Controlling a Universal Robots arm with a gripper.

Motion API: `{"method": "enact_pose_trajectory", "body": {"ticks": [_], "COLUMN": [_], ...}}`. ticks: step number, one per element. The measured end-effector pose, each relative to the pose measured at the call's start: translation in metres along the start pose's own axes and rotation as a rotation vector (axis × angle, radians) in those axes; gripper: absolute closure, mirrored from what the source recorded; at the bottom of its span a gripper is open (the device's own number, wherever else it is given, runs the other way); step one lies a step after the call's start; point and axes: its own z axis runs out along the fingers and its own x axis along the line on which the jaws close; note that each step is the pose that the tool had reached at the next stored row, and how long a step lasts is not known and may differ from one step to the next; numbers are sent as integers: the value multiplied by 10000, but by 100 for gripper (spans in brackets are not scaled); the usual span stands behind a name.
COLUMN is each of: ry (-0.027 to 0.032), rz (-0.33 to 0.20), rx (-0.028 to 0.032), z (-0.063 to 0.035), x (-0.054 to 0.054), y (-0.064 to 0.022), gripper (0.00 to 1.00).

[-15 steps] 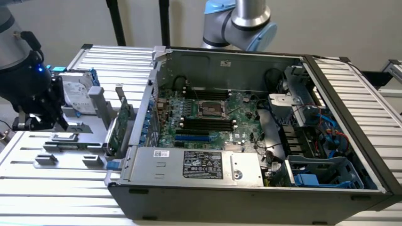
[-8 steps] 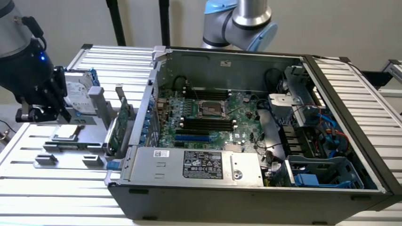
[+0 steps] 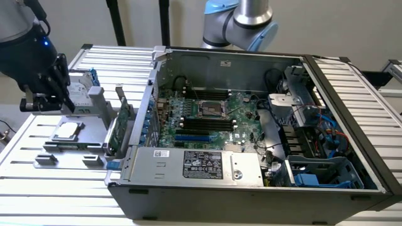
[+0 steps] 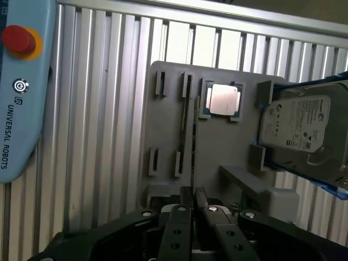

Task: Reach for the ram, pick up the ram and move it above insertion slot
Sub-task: 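Pick up the ram and move it above insertion slot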

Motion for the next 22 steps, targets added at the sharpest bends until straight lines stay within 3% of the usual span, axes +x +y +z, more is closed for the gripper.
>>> {"method": "enact_pose_trajectory", "body": {"ticks": [8, 11, 15, 22], "ry": [-313, -388, -433, -446], "rz": [-201, -216, -216, -213], "rx": [-1, 4, -2, -18], "z": [-255, -358, -486, -627], "x": [-17, -21, -22, -13], "y": [-201, -327, -509, -825], "gripper": [87, 87, 87, 87]}}
